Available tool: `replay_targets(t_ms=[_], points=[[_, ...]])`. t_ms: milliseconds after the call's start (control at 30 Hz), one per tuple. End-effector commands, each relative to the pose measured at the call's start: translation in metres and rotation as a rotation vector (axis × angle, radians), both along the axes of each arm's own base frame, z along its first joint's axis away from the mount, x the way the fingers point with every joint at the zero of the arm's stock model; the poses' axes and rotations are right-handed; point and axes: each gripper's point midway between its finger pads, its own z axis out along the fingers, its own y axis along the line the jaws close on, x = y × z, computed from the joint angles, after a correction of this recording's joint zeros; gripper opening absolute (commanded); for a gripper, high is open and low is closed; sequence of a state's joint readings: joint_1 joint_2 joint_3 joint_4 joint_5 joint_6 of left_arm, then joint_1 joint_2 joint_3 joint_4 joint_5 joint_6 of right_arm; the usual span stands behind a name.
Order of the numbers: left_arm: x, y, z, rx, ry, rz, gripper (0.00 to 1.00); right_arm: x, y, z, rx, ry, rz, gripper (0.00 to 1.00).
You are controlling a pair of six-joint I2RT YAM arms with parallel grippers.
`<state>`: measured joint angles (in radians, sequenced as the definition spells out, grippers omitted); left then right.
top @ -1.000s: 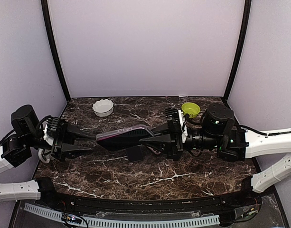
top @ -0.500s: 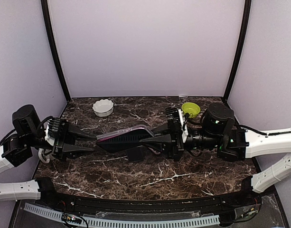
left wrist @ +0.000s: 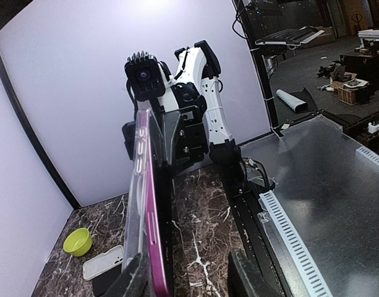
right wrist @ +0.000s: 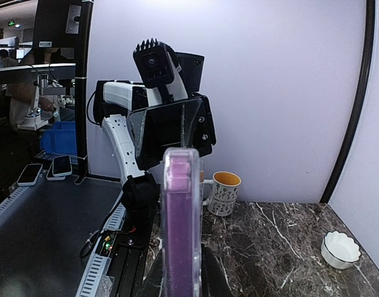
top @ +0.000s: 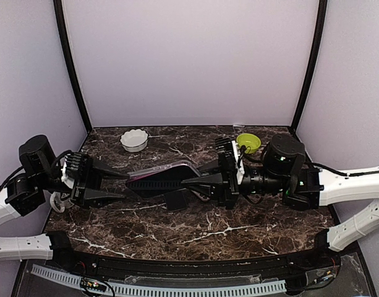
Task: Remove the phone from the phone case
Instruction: Pass from the right arm to the left
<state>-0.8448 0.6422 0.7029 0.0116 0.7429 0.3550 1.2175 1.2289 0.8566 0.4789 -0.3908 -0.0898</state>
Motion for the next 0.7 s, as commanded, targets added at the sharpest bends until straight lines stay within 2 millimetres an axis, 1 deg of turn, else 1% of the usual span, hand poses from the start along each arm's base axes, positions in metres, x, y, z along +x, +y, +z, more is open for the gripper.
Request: replay_targets(t_ms=[0,100,200,367,433,500,567,600,633,667], points=[[0.012,-0.008,-0.010,0.017,0.024,0.031,0.45,-0.020,-0.009,0.071,0.232,-0.070,0.068,0.00],[0.016,-0.011,-0.009,0.017,0.030,0.036,0.43,-0.021,-0.008,0.070,0.233,-0.067,0.072,0.00],[0.019,-0.013,-0.010,0.022,0.036,0.041,0.39,-0.022,-0.008,0.070,0.237,-0.067,0.071,0.00],[0.021,-0.015,-0.010,0.026,0.048,0.044,0.36,-0.022,-0.007,0.070,0.243,-0.067,0.069,0.00],[0.022,-0.016,-0.009,0.018,0.047,0.040,0.32,-0.022,-0.005,0.067,0.235,-0.066,0.071,0.00],[0.023,-0.018,-0.006,0.007,0.045,0.042,0.25,-0.022,-0.004,0.065,0.230,-0.064,0.075,0.00],[0.027,-0.020,-0.003,-0.003,0.044,0.055,0.14,-0.022,-0.001,0.061,0.222,-0.063,0.075,0.00],[0.030,-0.021,-0.001,-0.011,0.041,0.062,0.11,-0.023,0.000,0.059,0.217,-0.062,0.076,0.00],[0.033,-0.022,0.000,-0.017,0.047,0.079,0.03,-0.022,0.002,0.056,0.206,-0.063,0.073,0.00],[0.036,-0.023,0.003,-0.030,0.041,0.089,0.01,-0.021,0.003,0.053,0.194,-0.063,0.069,0.00]])
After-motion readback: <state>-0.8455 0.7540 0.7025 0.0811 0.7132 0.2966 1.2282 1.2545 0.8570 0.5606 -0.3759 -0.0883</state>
